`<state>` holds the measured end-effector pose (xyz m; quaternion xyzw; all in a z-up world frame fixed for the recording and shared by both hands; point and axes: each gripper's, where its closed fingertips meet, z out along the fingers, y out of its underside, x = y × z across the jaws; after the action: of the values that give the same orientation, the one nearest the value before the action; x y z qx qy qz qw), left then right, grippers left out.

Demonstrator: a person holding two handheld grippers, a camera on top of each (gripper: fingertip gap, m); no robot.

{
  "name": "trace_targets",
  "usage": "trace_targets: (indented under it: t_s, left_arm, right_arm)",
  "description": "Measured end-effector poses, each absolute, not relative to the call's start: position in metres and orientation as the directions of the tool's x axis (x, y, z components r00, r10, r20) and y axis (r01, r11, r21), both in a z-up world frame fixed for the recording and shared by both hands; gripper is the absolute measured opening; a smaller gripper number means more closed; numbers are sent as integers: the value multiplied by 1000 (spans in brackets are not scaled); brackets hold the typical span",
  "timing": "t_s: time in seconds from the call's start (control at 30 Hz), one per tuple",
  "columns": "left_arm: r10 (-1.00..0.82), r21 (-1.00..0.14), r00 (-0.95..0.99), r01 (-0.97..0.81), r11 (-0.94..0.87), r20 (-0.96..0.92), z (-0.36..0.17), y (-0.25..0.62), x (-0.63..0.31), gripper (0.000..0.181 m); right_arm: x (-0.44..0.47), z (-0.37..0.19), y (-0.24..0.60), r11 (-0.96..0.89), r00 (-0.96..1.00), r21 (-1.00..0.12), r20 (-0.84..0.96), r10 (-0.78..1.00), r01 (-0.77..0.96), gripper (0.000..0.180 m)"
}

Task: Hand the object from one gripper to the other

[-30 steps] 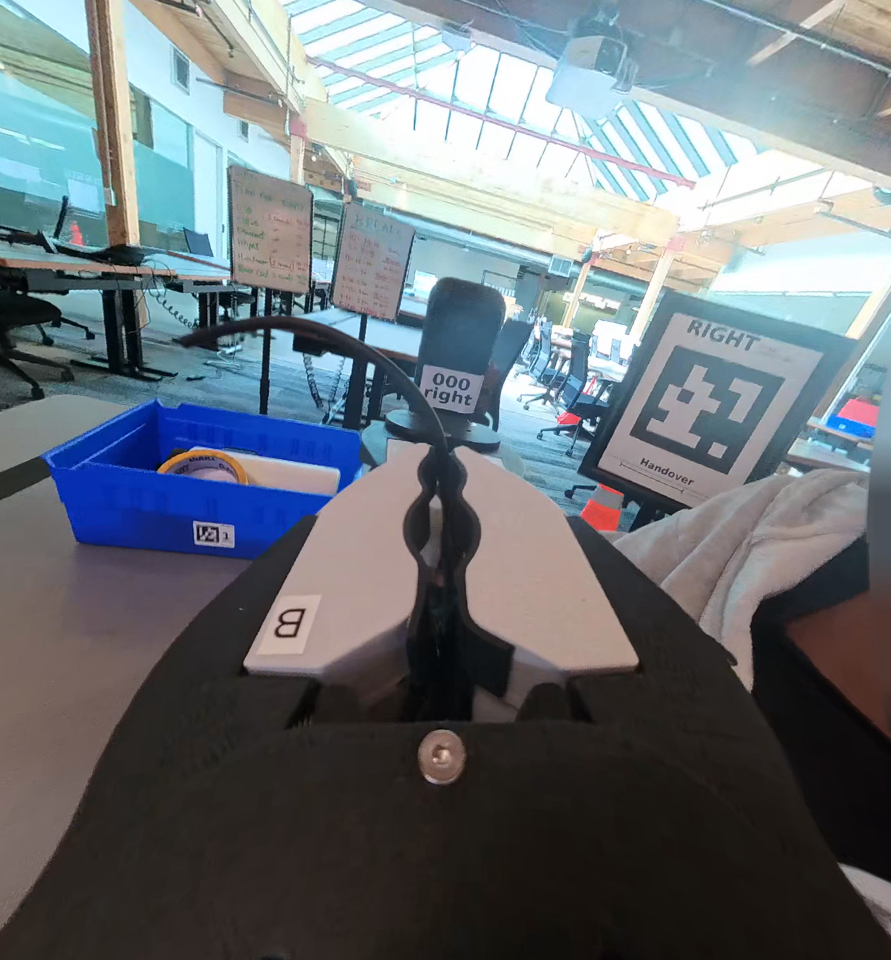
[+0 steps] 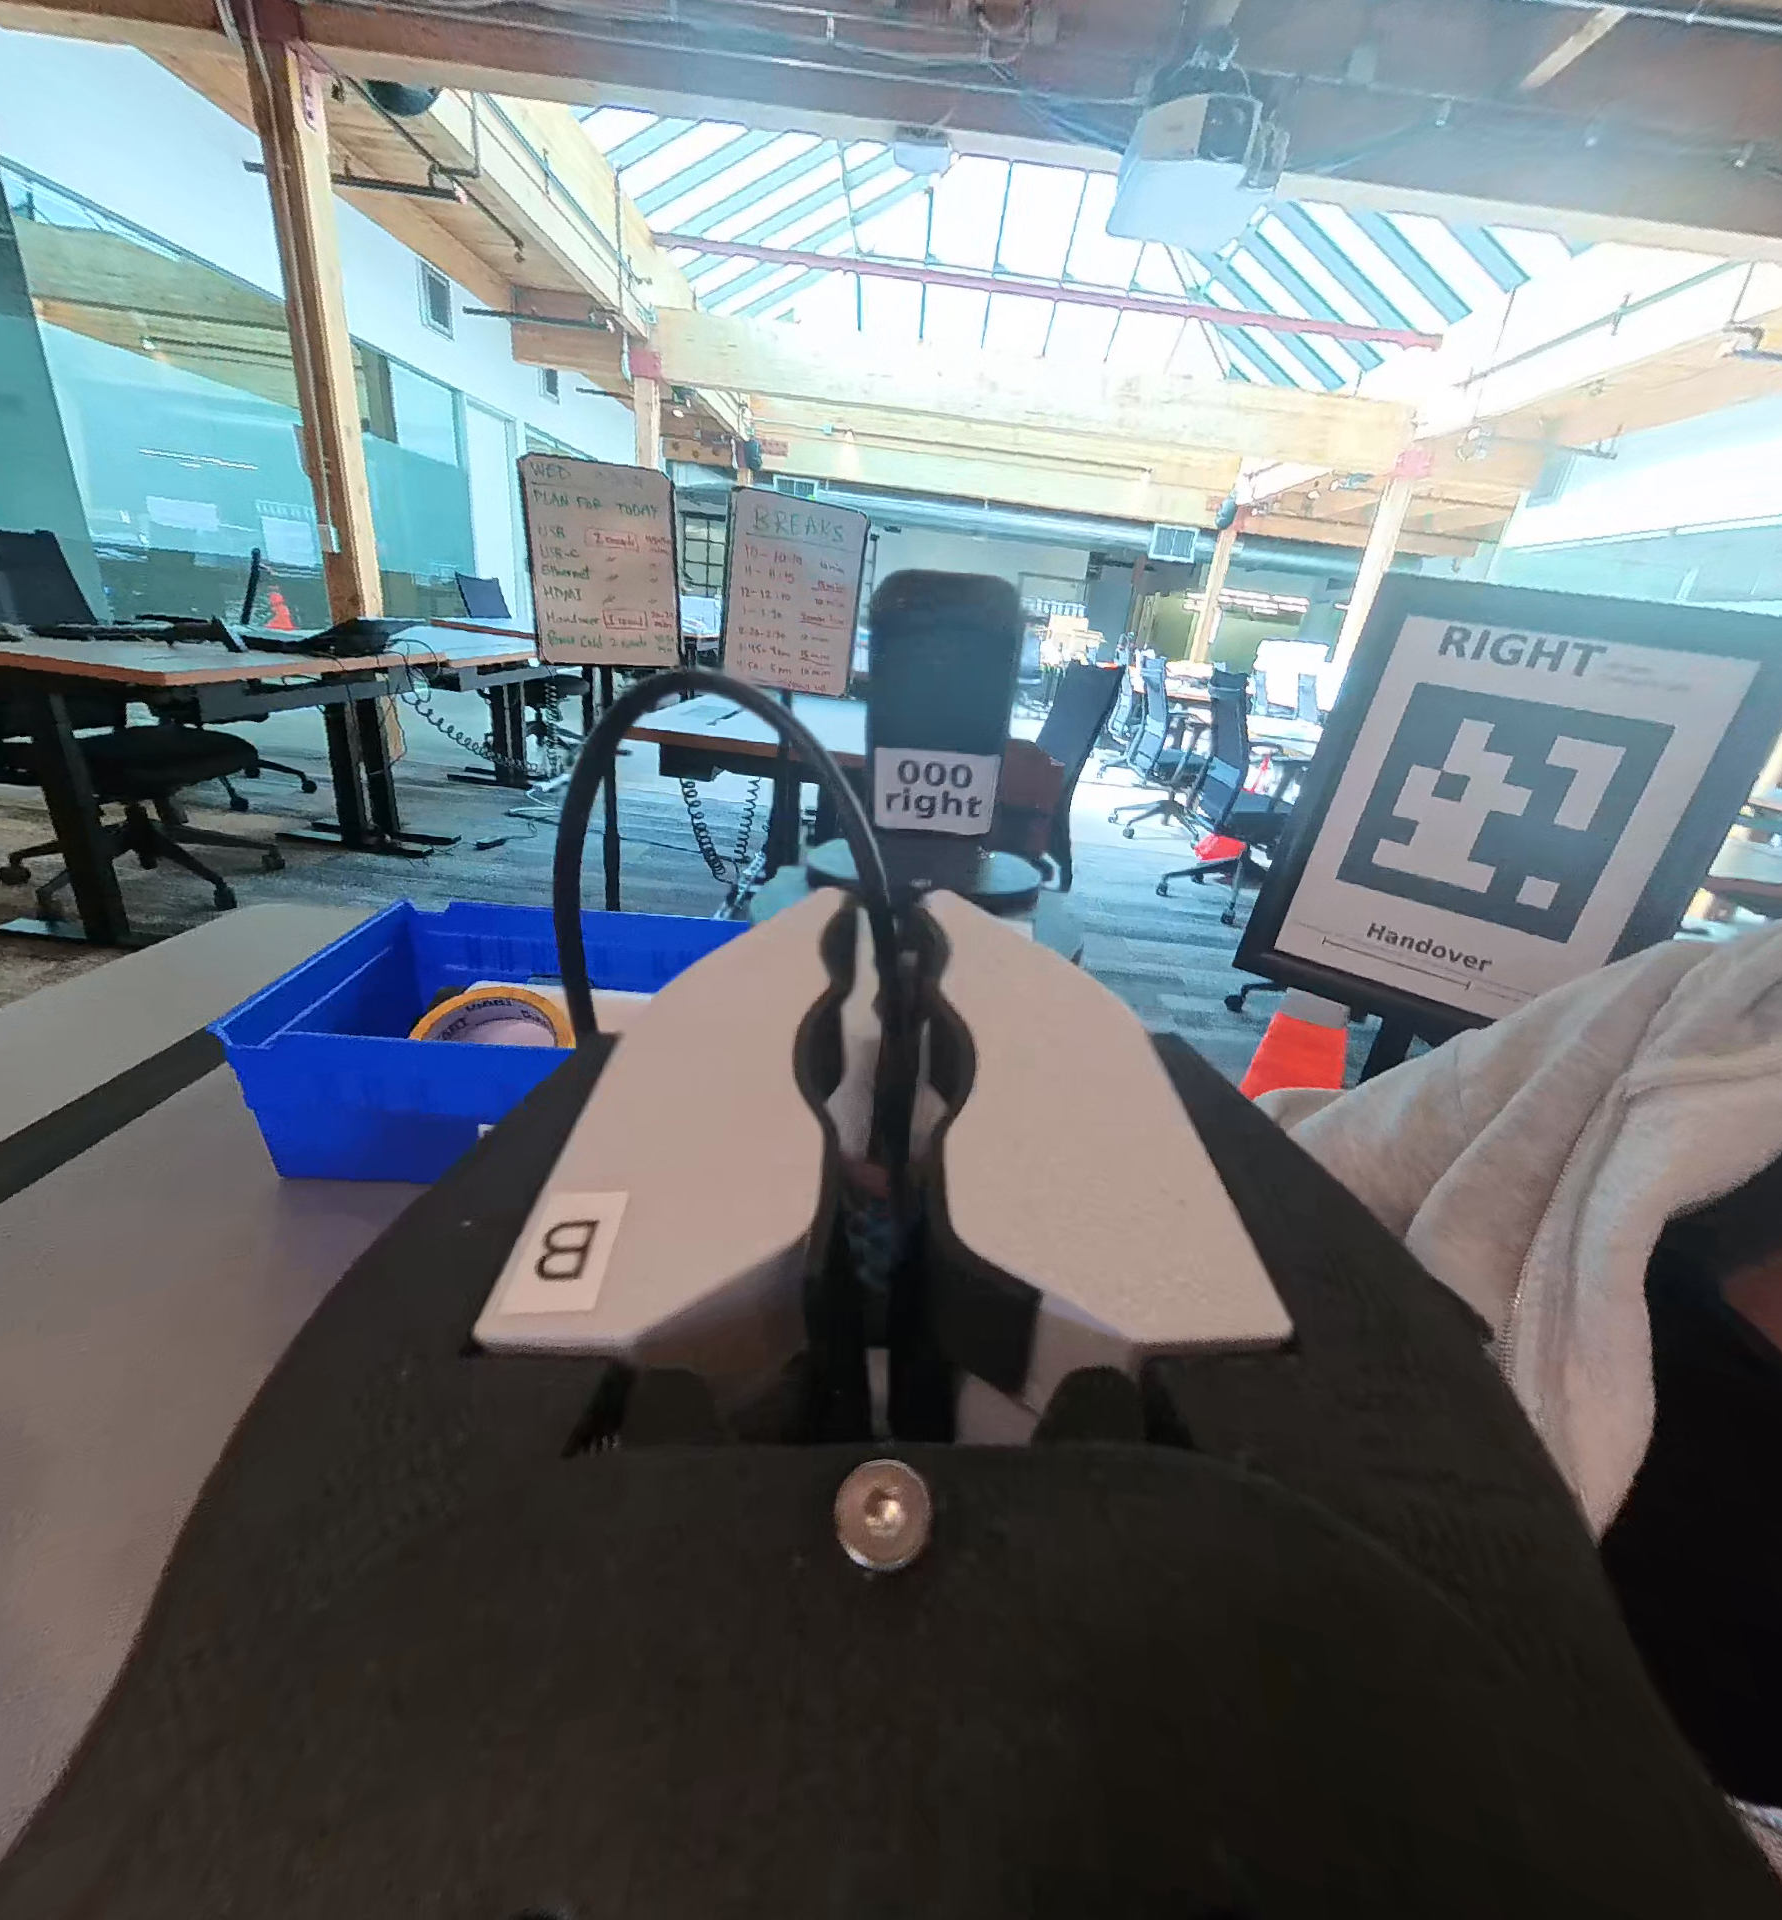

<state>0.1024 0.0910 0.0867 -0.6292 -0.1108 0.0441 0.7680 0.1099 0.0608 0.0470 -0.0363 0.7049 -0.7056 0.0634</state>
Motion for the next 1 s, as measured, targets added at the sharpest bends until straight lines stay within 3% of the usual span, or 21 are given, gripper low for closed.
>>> trace_targets:
  t_s: [0.07,0.2,0.3,0.37,0.47,0.6,0.63,0.67,0.7,0.83,1.0]
  left_arm:
    - [223,-973,966,83,214,131,80,87,102,30]
    - [197,-978,966,135,159,166,49,94,106,32]
    - [165,-981,975,122,152,147,47,104,109,4]
    - [172,-985,976,112,133,134,51,105,107,4]
    - [195,-983,973,93,159,124,65,97,105,6]
    - [198,-984,973,83,158,114,76,90,105,7]
    - [200,-984,973,80,157,112,77,90,104,7]
    - [205,-984,972,78,160,110,78,90,104,4]
    - [214,-983,970,76,168,112,80,90,103,5]
    - [235,-983,964,87,162,124,64,88,105,32]
    - [226,-989,964,123,87,140,25,100,105,28]
  right_arm:
    - [109,56,64,-20,-991,-999,-30,-134,33,4]
    - [105,69,67,-41,-993,-999,-23,-119,28,4]
    - [108,73,66,-47,-991,-998,-31,-134,37,5]
    - [106,77,67,-77,-993,-996,-27,-115,36,5]
    - [103,75,74,-117,-996,-992,-33,-88,43,27]
    - [106,48,73,-41,-991,-996,-70,-118,75,34]
    - [108,42,70,-18,-989,-997,-74,-128,77,31]
    - [109,38,68,-5,-988,-998,-69,-135,70,9]
    - [109,39,66,-5,-989,-998,-58,-134,59,4]
    - [106,55,67,-39,-992,-998,-40,-121,45,4]
    - [103,68,68,-50,-993,-997,-46,-110,51,4]
